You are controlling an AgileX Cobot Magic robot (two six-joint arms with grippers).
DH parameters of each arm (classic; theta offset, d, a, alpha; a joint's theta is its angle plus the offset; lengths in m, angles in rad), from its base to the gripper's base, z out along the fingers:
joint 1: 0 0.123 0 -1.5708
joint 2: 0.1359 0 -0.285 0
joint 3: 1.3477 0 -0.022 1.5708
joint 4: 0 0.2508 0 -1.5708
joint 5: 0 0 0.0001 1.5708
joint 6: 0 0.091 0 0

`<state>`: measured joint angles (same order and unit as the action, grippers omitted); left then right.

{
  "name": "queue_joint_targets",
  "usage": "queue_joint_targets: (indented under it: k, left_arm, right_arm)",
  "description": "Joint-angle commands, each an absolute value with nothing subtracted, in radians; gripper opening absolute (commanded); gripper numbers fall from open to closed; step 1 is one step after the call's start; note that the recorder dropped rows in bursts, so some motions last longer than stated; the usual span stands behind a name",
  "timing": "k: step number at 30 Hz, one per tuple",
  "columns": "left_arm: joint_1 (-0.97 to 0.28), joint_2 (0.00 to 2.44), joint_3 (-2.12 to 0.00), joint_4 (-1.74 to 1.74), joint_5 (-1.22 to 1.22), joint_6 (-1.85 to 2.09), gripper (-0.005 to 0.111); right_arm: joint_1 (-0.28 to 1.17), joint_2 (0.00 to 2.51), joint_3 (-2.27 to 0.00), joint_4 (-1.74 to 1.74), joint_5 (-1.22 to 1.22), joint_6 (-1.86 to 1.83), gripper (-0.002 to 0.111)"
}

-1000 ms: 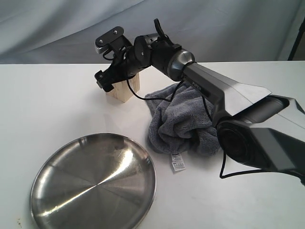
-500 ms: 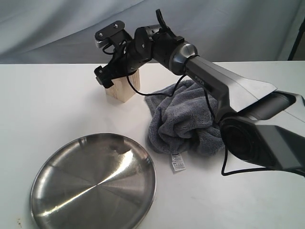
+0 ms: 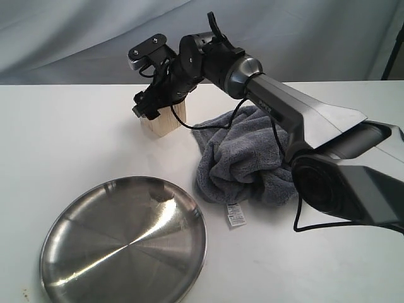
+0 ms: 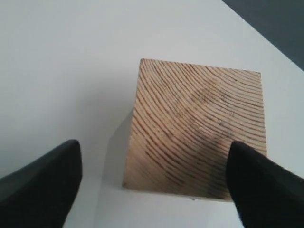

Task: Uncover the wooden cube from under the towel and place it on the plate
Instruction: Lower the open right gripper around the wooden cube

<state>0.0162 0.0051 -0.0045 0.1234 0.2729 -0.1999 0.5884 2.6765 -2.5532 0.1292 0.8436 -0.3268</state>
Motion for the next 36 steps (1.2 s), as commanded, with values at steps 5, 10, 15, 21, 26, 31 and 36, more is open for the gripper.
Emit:
queue_joint_targets:
  k: [5,10,15,21,26,31,36]
  left_arm:
    - [0.018,0.000,0.000,0.115,0.266,-0.205,0.002]
    - [0.018,0.000,0.000,0.115,0.266,-0.205,0.002]
    - [0.018,0.000,0.000,0.115,0.266,-0.205,0.002]
    - [0.018,0.000,0.000,0.115,0.266,-0.205,0.002]
    - [0.018,0.000,0.000,0.115,0.266,-0.205,0.002]
    - [0.018,0.000,0.000,0.115,0.266,-0.205,0.002]
    - [0.018,0.000,0.000,0.115,0.266,-0.205,0.002]
  right_arm:
    - [0.620,2.691,-2.543,0.302,1.027,-0.367,0.059]
    - [0.620,2.691,-2.543,0.377,1.093,-0.378,0.059]
    - [0.620,2.682,-2.545,0.403,1.079,-0.378,0.063]
    - [0.620,2.625,-2.550,0.408,0.979,-0.379,0.069]
    - [0.620,2.610,-2.550,0.494,0.879,-0.372,0.069]
    - [0.620,2.612,-2.550,0.555,0.858,-0.367,0.069]
    - [0.620,2.612,-2.550,0.396,0.788,-0.208,0.077]
